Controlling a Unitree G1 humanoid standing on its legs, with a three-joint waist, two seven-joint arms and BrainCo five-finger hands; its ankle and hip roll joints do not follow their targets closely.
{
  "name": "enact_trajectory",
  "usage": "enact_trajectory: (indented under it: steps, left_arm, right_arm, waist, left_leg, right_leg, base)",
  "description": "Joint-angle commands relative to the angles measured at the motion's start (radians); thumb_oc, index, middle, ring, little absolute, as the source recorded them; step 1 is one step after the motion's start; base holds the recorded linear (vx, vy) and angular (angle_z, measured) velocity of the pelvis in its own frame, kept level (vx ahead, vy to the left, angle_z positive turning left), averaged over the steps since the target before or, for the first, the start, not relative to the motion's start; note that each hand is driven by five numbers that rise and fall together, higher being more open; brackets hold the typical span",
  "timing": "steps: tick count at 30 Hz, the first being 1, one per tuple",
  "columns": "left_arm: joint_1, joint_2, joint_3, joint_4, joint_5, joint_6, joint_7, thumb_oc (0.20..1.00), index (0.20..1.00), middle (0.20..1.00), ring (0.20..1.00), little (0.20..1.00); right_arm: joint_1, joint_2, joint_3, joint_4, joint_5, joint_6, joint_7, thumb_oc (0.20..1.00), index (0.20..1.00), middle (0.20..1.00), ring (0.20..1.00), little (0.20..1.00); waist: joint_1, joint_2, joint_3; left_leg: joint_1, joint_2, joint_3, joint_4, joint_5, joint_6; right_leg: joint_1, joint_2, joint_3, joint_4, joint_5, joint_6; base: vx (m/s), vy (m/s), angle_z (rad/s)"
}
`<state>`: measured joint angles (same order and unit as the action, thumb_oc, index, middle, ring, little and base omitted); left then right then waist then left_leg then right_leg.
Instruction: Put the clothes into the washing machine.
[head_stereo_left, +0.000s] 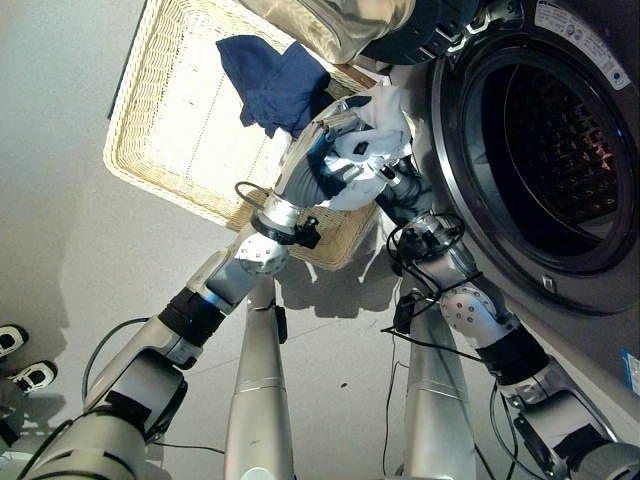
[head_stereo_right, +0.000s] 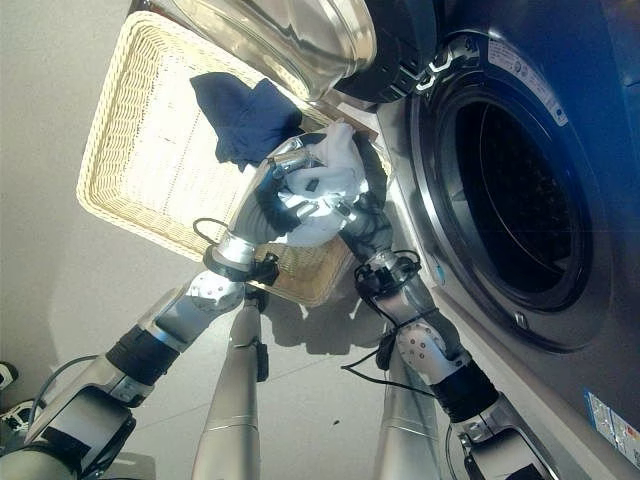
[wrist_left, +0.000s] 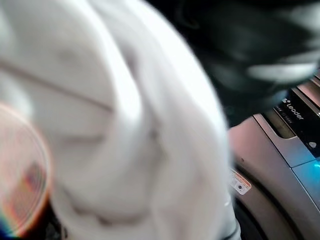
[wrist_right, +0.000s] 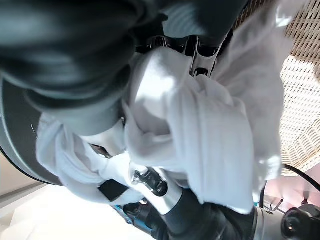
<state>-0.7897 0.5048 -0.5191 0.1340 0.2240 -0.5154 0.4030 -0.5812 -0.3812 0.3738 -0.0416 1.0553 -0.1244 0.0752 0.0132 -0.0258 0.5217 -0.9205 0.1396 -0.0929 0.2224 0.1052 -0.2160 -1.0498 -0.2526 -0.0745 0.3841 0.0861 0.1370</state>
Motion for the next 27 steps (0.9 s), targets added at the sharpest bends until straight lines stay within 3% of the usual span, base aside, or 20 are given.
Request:
enact_trajectory:
  steps: [1, 9, 10, 11, 14, 15, 16, 17, 20, 21, 27]
  left_arm:
    - [-0.027, -0.031, -0.118, -0.152, 0.071, -0.081, -0.080, 0.200, 0.200, 0.200, 0.200, 0.200]
    - [-0.024, -0.032, -0.120, -0.157, 0.096, -0.055, -0.045, 0.200, 0.200, 0.200, 0.200, 0.200]
    - [-0.024, -0.031, -0.118, -0.158, 0.103, -0.049, -0.031, 0.379, 0.379, 0.379, 0.379, 0.379]
    - [-0.023, -0.029, -0.116, -0.155, 0.117, -0.039, 0.006, 1.000, 1.000, 1.000, 1.000, 1.000]
    - [-0.020, -0.028, -0.111, -0.150, 0.121, -0.019, 0.039, 1.000, 1.000, 1.000, 1.000, 1.000]
    - [-0.001, -0.031, -0.094, -0.139, 0.152, -0.006, 0.136, 1.000, 1.000, 1.000, 1.000, 1.000]
    - [0.003, -0.032, -0.091, -0.139, 0.154, -0.005, 0.148, 1.000, 1.000, 1.000, 1.000, 1.000]
    - [0.022, -0.037, -0.073, -0.137, 0.183, 0.026, 0.256, 1.000, 1.000, 1.000, 1.000, 1.000]
    - [0.032, -0.040, -0.060, -0.131, 0.187, 0.038, 0.303, 1.000, 1.000, 1.000, 1.000, 1.000]
    - [0.050, -0.048, -0.039, -0.125, 0.215, 0.059, 0.388, 1.000, 1.000, 1.000, 1.000, 1.000]
    - [0.080, -0.067, 0.005, -0.120, 0.283, 0.086, 0.529, 1.000, 1.000, 1.000, 1.000, 1.000]
  right_arm:
    - [-0.059, 0.044, 0.052, -0.184, 0.028, -0.038, 0.040, 0.200, 0.200, 0.200, 0.200, 0.200]
    - [-0.058, 0.051, 0.048, -0.190, 0.030, -0.054, 0.041, 0.200, 0.200, 0.200, 0.200, 0.200]
    - [-0.058, 0.051, 0.047, -0.188, 0.031, -0.056, 0.043, 0.200, 0.200, 0.200, 0.200, 0.200]
    - [-0.058, 0.052, 0.049, -0.187, 0.035, -0.060, 0.043, 0.200, 0.200, 0.200, 0.200, 0.200]
    - [-0.057, 0.052, 0.047, -0.187, 0.041, -0.063, 0.044, 0.200, 0.200, 0.200, 0.200, 0.200]
    - [-0.050, 0.055, 0.041, -0.186, 0.051, -0.068, 0.051, 0.200, 0.200, 0.200, 0.200, 0.200]
    - [-0.049, 0.056, 0.041, -0.187, 0.052, -0.068, 0.051, 0.200, 0.200, 0.200, 0.200, 0.200]
    - [-0.047, 0.063, 0.040, -0.188, 0.055, -0.074, 0.047, 0.200, 0.200, 0.200, 0.200, 0.200]
    - [-0.044, 0.072, 0.040, -0.188, 0.051, -0.077, 0.045, 0.200, 0.200, 0.200, 0.200, 0.200]
    - [-0.044, 0.081, 0.038, -0.189, 0.047, -0.080, 0.037, 0.200, 0.200, 0.200, 0.200, 0.200]
    - [-0.039, 0.098, 0.029, -0.198, 0.034, -0.082, 0.020, 0.200, 0.200, 0.200, 0.200, 0.200]
  waist:
    - [-0.005, -0.014, -0.002]
    - [-0.006, -0.016, -0.002]
    - [-0.006, -0.016, -0.002]
    - [-0.005, -0.016, -0.002]
    - [-0.004, -0.016, -0.002]
    - [0.000, -0.015, -0.002]
    - [0.001, -0.016, -0.002]
    - [0.007, -0.015, -0.002]
    - [0.010, -0.016, -0.002]
    - [0.015, -0.016, -0.002]
    - [0.023, -0.016, -0.002]
  left_leg:
    - [-0.034, -0.106, 0.017, 0.020, 0.012, 0.122]
    - [-0.037, -0.105, 0.018, 0.021, 0.012, 0.122]
    - [-0.037, -0.105, 0.018, 0.020, 0.012, 0.121]
    - [-0.037, -0.105, 0.018, 0.019, 0.013, 0.122]
    - [-0.038, -0.105, 0.018, 0.018, 0.014, 0.122]
    - [-0.039, -0.105, 0.015, 0.016, 0.015, 0.122]
    - [-0.039, -0.106, 0.014, 0.017, 0.014, 0.122]
    - [-0.038, -0.107, 0.009, 0.013, 0.015, 0.122]
    - [-0.038, -0.107, 0.006, 0.012, 0.015, 0.122]
    - [-0.038, -0.108, 0.003, 0.012, 0.015, 0.123]
    - [-0.039, -0.109, -0.003, 0.010, 0.016, 0.122]
  right_leg:
    - [0.026, 0.061, -0.045, -0.087, 0.116, 0.064]
    - [0.024, 0.062, -0.046, -0.089, 0.117, 0.064]
    - [0.025, 0.062, -0.046, -0.090, 0.117, 0.064]
    - [0.025, 0.062, -0.047, -0.090, 0.117, 0.064]
    - [0.024, 0.062, -0.047, -0.090, 0.117, 0.064]
    - [0.025, 0.061, -0.049, -0.091, 0.117, 0.065]
    - [0.025, 0.061, -0.050, -0.091, 0.117, 0.065]
    - [0.028, 0.059, -0.054, -0.094, 0.117, 0.065]
    - [0.030, 0.059, -0.057, -0.095, 0.116, 0.064]
    - [0.031, 0.057, -0.061, -0.095, 0.115, 0.064]
    - [0.033, 0.054, -0.069, -0.094, 0.115, 0.064]
  base:
    - [0.00, 0.000, 0.00]
    - [0.00, 0.000, 0.00]
    - [0.00, 0.000, 0.00]
    - [0.00, 0.000, 0.00]
    - [0.00, 0.000, 0.00]
    - [0.00, 0.000, 0.00]
    - [0.00, -0.046, 0.00]
    - [0.00, -0.039, 0.00]
    - [0.00, -0.025, 0.00]
    - [0.00, -0.036, 0.00]
    - [0.00, -0.017, 0.01]
